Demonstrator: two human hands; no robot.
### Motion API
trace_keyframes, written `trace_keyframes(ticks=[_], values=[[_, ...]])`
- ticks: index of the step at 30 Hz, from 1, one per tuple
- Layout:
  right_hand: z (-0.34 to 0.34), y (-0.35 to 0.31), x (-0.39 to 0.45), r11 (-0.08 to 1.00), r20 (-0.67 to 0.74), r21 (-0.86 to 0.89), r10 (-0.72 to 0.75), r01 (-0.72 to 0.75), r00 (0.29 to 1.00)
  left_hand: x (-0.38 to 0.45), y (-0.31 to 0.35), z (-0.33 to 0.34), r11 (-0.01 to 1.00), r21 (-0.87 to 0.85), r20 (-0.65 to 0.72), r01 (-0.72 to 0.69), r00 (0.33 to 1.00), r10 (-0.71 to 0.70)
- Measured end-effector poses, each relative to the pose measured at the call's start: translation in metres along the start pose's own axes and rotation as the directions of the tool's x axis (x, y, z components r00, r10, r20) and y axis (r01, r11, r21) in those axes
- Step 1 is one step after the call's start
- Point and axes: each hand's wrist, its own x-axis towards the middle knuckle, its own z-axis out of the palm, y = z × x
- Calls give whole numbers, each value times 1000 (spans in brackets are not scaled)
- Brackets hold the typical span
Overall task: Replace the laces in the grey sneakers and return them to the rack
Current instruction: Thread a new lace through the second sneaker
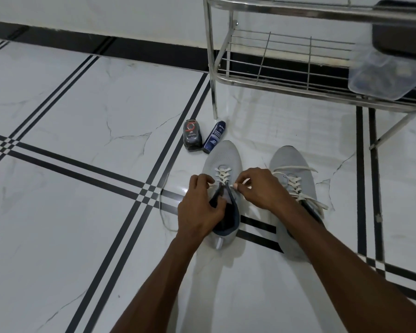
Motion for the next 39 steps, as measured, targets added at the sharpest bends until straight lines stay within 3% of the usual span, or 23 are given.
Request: trace_keyframes(ticks=[6, 9, 13, 15, 17, 20, 21, 23, 25, 28, 30, 32, 34, 36, 37, 39], values=[[5, -1, -3, 999, 7, 19, 26, -26, 1000, 4, -5, 4, 997, -39, 16, 61, 998, -60], [-4, -2, -3, 1000, 99, -17, 22, -21, 995, 3, -3, 3, 997, -34, 14, 62, 998, -62], [-42, -16, -5, 983, 233, 171, 32, -73, 972, 19, 7, -11, 994, -106, -77, 28, 996, -36], [-67, -24, -8, 941, 217, 322, 38, -108, 975, 35, 18, -18, 958, -284, 27, -33, 999, 43], [-88, -29, -10, 887, 206, 438, 58, -145, 977, 49, 35, -26, 901, -431, 214, -49, 964, 155], [-103, -26, -14, 879, 201, 449, 75, -160, 977, 60, 51, -25, 873, -486, 359, -39, 902, 240], [-106, -23, -15, 880, 194, 444, 88, -167, 977, 63, 50, -23, 868, -497, 324, -15, 925, 201], [-108, -18, -15, 874, 176, 450, 113, -182, 978, 70, 34, -15, 879, -475, 122, 44, 992, 16], [-106, -16, -14, 872, 161, 456, 115, -177, 980, 74, 18, -13, 905, -422, -12, 61, 997, -73], [-99, -21, -11, 869, 160, 466, 101, -165, 982, 73, 25, -17, 841, -536, 262, 66, 961, 92], [-95, -26, -8, 872, 167, 461, 94, -162, 982, 76, 38, -20, 824, -567, 353, 10, 906, 233], [-94, -27, -6, 877, 163, 450, 106, -169, 981, 83, 39, -21, 842, -539, 275, 3, 946, 173], [-96, -24, -5, 875, 158, 452, 115, -175, 981, 92, 21, -22, 897, -439, 45, 62, 998, -47], [-96, -21, -5, 869, 156, 463, 116, -176, 981, 96, 4, -27, 923, -375, -108, 81, 985, -131], [-95, -21, -5, 866, 155, 467, 117, -177, 981, 94, 4, -29, 915, -400, -57, 57, 995, -87], [-92, -20, -3, 864, 158, 470, 118, -180, 980, 91, 16, -29, 868, -497, 199, 22, 976, 89]])
